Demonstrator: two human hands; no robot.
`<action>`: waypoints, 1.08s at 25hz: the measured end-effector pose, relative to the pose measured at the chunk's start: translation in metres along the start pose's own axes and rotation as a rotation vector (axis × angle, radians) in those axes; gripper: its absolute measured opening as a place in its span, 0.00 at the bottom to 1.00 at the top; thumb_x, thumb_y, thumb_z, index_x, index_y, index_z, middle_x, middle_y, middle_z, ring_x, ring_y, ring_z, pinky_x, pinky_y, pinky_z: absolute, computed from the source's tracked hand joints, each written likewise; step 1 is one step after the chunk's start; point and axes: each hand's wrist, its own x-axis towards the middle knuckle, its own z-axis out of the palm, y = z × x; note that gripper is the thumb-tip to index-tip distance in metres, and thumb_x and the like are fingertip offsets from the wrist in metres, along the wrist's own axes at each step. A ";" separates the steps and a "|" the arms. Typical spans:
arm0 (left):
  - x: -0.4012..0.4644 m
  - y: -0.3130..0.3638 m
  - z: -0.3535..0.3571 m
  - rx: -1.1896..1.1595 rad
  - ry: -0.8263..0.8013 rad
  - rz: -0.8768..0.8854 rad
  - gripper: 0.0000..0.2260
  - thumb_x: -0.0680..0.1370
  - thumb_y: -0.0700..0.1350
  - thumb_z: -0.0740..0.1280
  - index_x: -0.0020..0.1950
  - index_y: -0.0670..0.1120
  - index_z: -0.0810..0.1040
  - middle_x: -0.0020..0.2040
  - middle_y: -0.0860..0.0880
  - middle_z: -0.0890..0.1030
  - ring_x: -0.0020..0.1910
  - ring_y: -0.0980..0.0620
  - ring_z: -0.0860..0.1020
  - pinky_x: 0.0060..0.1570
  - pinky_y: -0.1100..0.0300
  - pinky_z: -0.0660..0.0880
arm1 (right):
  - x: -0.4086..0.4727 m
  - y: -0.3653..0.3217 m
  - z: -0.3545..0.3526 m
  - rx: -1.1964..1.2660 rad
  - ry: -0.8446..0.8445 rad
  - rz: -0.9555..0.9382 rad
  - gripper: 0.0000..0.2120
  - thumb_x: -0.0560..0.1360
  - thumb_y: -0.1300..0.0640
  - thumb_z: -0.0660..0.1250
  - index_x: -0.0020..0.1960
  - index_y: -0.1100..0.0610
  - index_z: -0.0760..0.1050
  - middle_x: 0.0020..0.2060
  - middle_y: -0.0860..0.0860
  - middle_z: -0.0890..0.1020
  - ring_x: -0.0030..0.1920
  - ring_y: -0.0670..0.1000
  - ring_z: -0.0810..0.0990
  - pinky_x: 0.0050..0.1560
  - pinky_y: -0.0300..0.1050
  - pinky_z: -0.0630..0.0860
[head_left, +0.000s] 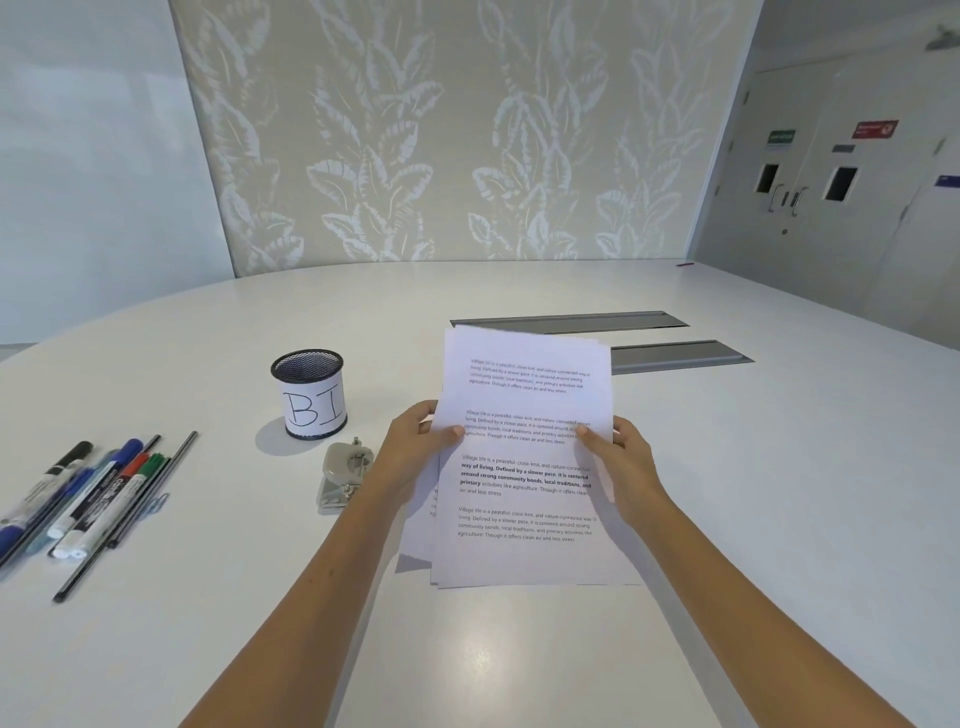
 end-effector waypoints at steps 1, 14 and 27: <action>0.000 0.003 0.000 -0.043 -0.027 0.025 0.12 0.74 0.33 0.70 0.56 0.43 0.79 0.48 0.44 0.87 0.46 0.47 0.85 0.43 0.56 0.82 | -0.001 -0.005 -0.003 0.072 -0.070 0.042 0.16 0.73 0.58 0.72 0.59 0.60 0.76 0.53 0.55 0.84 0.53 0.55 0.84 0.52 0.49 0.79; 0.002 0.100 0.019 -0.004 -0.282 0.337 0.11 0.78 0.41 0.66 0.59 0.51 0.81 0.57 0.50 0.84 0.55 0.49 0.83 0.50 0.52 0.81 | -0.036 -0.131 0.032 0.062 -0.186 -0.353 0.09 0.71 0.64 0.73 0.50 0.56 0.82 0.47 0.53 0.86 0.46 0.54 0.85 0.49 0.50 0.82; -0.016 0.071 0.027 0.115 -0.162 0.252 0.11 0.80 0.43 0.64 0.60 0.45 0.80 0.56 0.47 0.85 0.54 0.48 0.83 0.51 0.51 0.78 | -0.040 -0.075 0.024 -0.046 -0.136 -0.264 0.03 0.71 0.56 0.74 0.45 0.51 0.85 0.45 0.50 0.88 0.47 0.51 0.86 0.43 0.42 0.81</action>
